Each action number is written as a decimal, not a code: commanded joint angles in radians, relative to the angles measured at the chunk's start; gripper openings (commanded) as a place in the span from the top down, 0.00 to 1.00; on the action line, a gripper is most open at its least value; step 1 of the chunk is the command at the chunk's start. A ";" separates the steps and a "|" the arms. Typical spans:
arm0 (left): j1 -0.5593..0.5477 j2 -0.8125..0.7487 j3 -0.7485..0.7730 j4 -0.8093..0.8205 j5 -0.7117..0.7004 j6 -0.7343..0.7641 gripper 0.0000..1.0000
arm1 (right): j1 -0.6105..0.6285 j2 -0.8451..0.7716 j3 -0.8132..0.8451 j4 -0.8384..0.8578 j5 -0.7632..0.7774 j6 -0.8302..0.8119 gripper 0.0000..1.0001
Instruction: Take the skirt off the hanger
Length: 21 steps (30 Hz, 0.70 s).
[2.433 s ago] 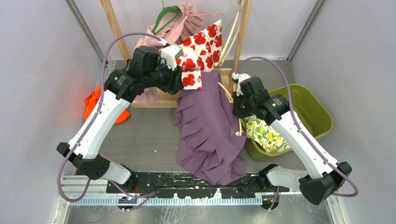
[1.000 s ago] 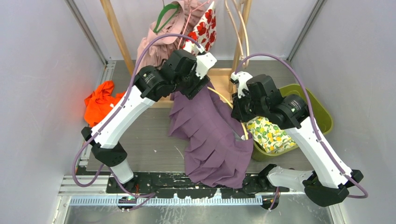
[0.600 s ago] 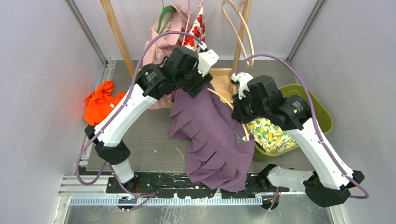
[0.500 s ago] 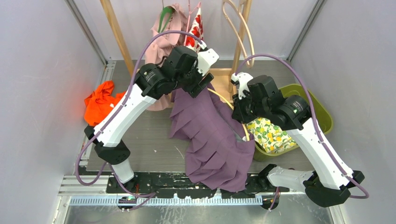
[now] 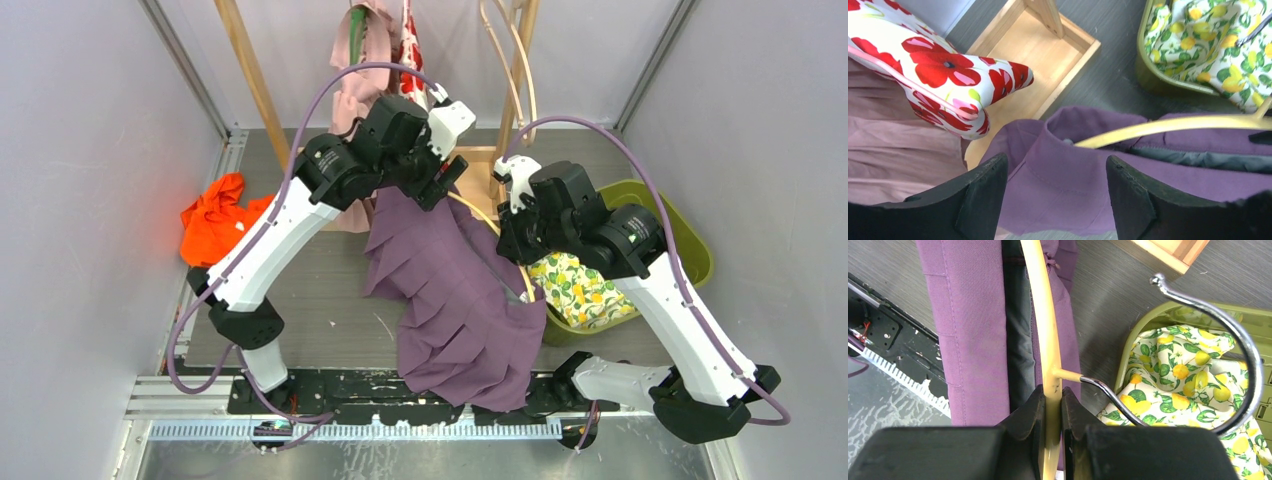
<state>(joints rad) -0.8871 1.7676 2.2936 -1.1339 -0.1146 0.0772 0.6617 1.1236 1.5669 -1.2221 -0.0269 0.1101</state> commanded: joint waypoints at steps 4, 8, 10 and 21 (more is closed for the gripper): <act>0.011 0.025 0.084 0.130 0.027 -0.056 0.21 | 0.011 -0.019 0.069 0.081 -0.022 0.011 0.99; 0.024 0.055 0.114 0.140 0.016 -0.080 0.20 | 0.013 -0.016 0.079 0.077 -0.020 0.011 0.99; 0.030 0.068 0.115 0.137 0.015 -0.088 0.20 | 0.013 -0.016 0.086 0.071 -0.017 0.010 0.99; 0.041 0.077 0.082 0.085 -0.028 -0.093 0.21 | 0.015 -0.011 0.089 0.063 -0.006 0.005 0.99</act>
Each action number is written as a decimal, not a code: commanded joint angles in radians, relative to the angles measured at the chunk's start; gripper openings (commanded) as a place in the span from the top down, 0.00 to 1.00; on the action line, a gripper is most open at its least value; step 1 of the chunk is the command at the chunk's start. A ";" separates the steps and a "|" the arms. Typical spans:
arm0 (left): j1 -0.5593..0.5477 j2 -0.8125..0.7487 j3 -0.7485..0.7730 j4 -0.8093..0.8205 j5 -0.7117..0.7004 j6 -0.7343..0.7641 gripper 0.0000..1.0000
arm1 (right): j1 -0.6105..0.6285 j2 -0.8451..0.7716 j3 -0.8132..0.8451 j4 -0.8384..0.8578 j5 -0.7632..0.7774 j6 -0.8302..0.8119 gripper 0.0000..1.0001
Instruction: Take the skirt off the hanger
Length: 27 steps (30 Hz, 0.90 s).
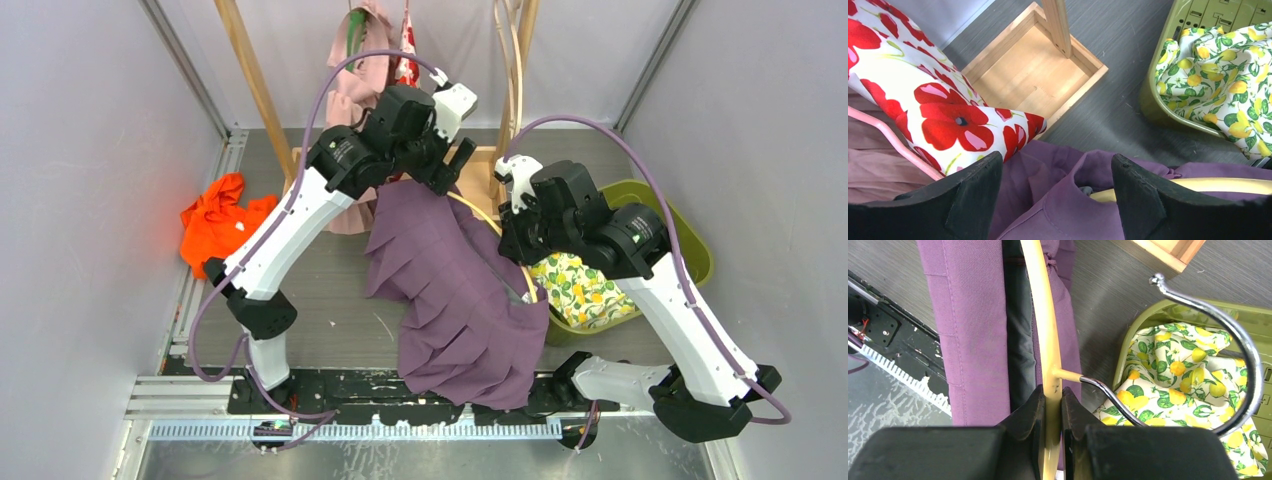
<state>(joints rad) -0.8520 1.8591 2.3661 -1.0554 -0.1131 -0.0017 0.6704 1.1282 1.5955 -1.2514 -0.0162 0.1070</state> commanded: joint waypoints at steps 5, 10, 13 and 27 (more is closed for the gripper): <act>0.010 -0.028 0.005 -0.033 -0.056 -0.003 0.21 | 0.005 -0.013 0.058 0.099 -0.013 0.006 0.99; 0.012 -0.045 -0.034 -0.051 -0.059 -0.007 0.23 | 0.005 -0.008 0.059 0.097 -0.010 0.004 0.99; 0.012 -0.042 -0.030 -0.071 -0.062 -0.010 0.24 | 0.006 -0.005 0.058 0.095 -0.009 0.003 0.99; 0.019 -0.048 -0.087 -0.127 0.001 -0.006 0.52 | 0.005 -0.014 0.057 0.098 0.015 0.005 0.99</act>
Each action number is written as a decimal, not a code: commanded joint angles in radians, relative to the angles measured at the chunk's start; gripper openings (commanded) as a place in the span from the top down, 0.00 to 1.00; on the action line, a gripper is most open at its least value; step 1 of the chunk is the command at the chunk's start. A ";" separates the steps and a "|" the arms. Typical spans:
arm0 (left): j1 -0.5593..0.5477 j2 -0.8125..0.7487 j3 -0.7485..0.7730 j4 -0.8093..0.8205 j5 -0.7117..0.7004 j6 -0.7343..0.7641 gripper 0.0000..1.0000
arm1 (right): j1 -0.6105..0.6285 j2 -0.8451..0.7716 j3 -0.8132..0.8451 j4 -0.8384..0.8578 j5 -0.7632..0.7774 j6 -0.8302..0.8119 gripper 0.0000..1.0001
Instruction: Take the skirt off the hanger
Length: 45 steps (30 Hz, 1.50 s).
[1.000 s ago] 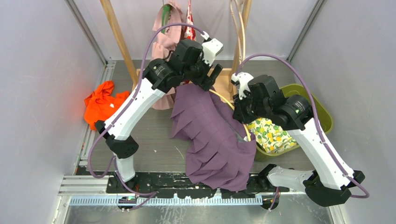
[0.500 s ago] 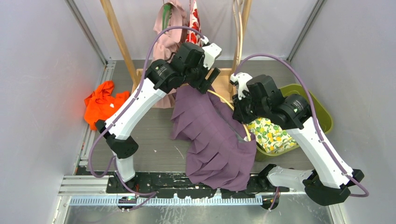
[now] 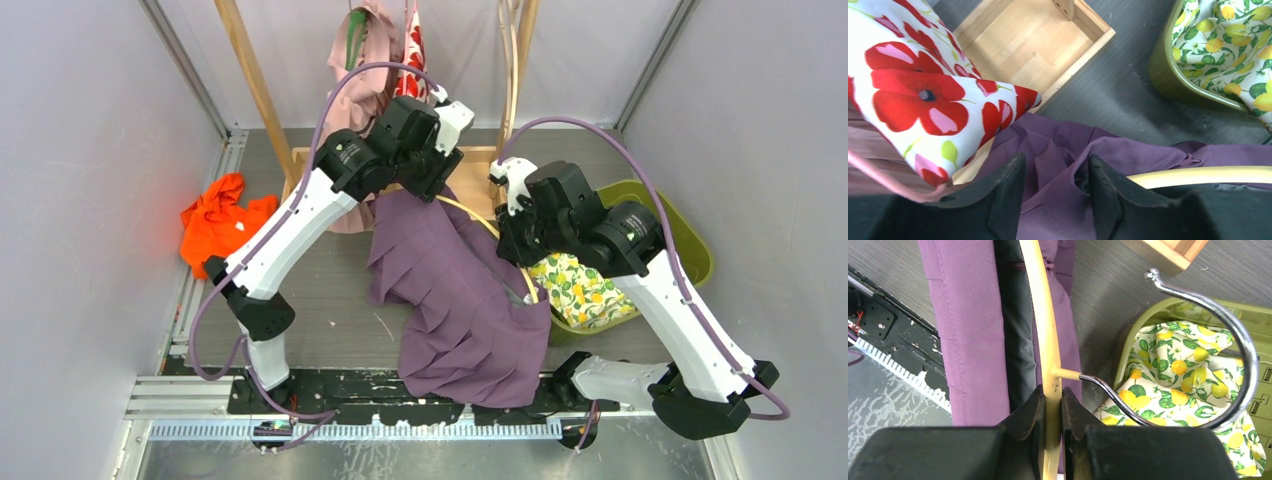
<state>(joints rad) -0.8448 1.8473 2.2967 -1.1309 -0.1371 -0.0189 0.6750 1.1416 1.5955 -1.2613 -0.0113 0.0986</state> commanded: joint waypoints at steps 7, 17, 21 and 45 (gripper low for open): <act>0.034 -0.047 -0.038 -0.058 0.109 0.011 1.00 | 0.001 -0.032 0.054 0.109 0.020 0.012 0.99; 0.329 -0.142 -0.321 0.049 0.139 0.022 1.00 | 0.001 -0.044 0.043 0.097 0.042 0.005 0.99; 0.456 -0.163 -0.398 0.093 0.092 0.083 1.00 | 0.001 -0.060 0.051 0.069 0.074 -0.009 0.99; 0.564 -0.221 -0.580 0.152 0.144 0.099 1.00 | 0.001 -0.257 0.146 0.322 0.612 -0.087 0.96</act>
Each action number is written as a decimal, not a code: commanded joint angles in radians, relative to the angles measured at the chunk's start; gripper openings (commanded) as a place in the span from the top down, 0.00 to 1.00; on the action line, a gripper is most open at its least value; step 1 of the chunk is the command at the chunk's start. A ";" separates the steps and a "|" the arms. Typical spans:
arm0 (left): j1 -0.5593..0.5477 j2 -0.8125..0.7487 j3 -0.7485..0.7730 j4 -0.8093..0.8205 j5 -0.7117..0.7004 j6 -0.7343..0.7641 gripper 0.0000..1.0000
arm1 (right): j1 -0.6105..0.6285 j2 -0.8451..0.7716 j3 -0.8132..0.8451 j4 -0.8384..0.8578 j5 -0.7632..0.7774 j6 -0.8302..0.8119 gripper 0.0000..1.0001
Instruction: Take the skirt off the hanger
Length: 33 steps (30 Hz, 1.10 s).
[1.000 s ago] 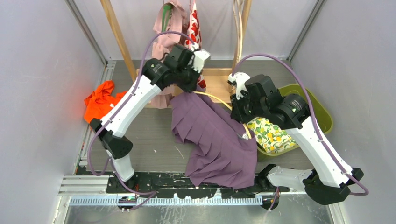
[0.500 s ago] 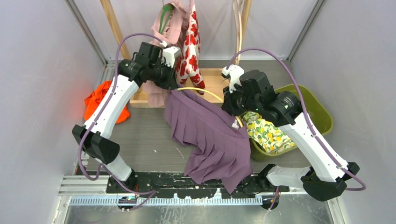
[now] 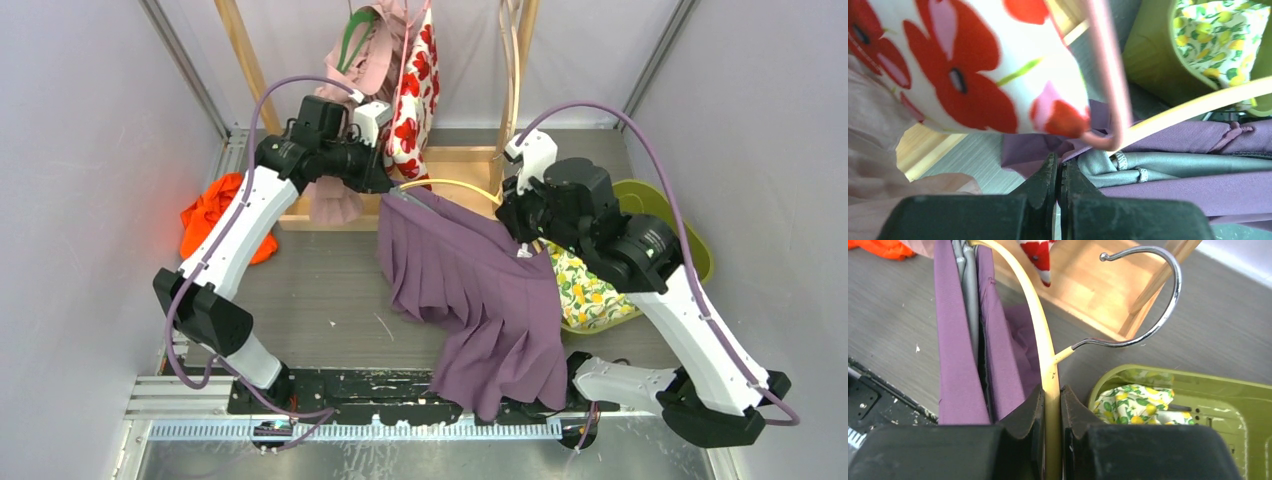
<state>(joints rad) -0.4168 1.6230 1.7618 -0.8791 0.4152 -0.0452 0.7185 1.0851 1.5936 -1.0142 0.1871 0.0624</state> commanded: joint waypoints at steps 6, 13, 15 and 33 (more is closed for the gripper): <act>0.137 -0.016 -0.027 -0.122 -0.356 0.103 1.00 | -0.042 -0.191 0.115 0.212 0.454 -0.062 0.96; 0.137 -0.039 -0.082 -0.096 -0.360 0.114 1.00 | -0.041 -0.242 0.120 0.415 0.600 -0.182 0.96; 0.136 -0.035 -0.081 -0.092 -0.358 0.116 1.00 | -0.042 -0.241 0.158 0.408 0.634 -0.223 0.96; 0.253 -0.006 0.068 -0.146 -0.322 0.049 1.00 | -0.042 -0.334 0.079 0.457 0.671 -0.301 0.96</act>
<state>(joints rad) -0.3321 1.5570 1.8008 -0.8654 0.5175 -0.0826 0.7227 0.9268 1.6028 -0.7303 0.5262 -0.2066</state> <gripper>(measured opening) 0.014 0.203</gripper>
